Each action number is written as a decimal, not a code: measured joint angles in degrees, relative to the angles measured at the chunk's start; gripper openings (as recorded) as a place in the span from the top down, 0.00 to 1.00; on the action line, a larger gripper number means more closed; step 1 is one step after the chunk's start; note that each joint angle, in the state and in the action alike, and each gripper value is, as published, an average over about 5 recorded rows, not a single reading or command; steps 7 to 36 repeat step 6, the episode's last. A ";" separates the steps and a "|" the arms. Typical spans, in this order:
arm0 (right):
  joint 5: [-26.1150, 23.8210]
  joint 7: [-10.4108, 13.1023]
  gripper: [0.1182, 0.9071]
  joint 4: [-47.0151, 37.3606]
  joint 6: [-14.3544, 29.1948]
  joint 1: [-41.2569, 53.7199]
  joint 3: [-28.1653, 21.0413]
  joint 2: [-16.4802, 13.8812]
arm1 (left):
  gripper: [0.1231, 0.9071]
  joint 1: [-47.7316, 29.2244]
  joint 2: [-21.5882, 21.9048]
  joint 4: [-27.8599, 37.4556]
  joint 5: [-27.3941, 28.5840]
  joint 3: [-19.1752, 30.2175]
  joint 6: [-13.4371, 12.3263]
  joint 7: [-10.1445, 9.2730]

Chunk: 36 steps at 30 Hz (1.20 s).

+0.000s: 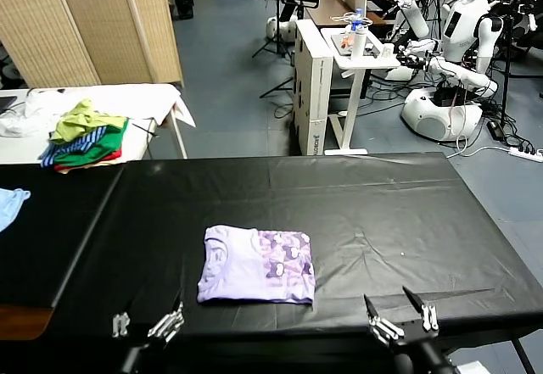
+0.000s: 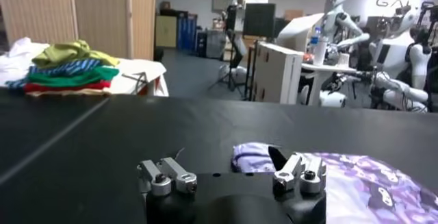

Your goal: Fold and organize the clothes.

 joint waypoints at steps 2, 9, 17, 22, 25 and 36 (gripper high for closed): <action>0.01 0.07 0.00 0.23 -0.09 -0.96 0.11 0.17 | 0.00 0.03 0.02 0.01 0.00 0.00 0.07 0.01; 0.02 0.08 0.00 0.41 -0.09 -1.80 0.25 0.29 | 0.00 0.07 0.12 0.05 0.00 0.00 0.12 0.07; 0.02 0.08 0.00 0.41 -0.09 -1.80 0.25 0.29 | 0.00 0.07 0.12 0.05 0.00 0.00 0.12 0.07; 0.02 0.08 0.00 0.41 -0.09 -1.80 0.25 0.29 | 0.00 0.07 0.12 0.05 0.00 0.00 0.12 0.07; 0.02 0.08 0.00 0.41 -0.09 -1.80 0.25 0.29 | 0.00 0.07 0.12 0.05 0.00 0.00 0.12 0.07; 0.02 0.08 0.00 0.41 -0.09 -1.80 0.25 0.29 | 0.00 0.07 0.12 0.05 0.00 0.00 0.12 0.07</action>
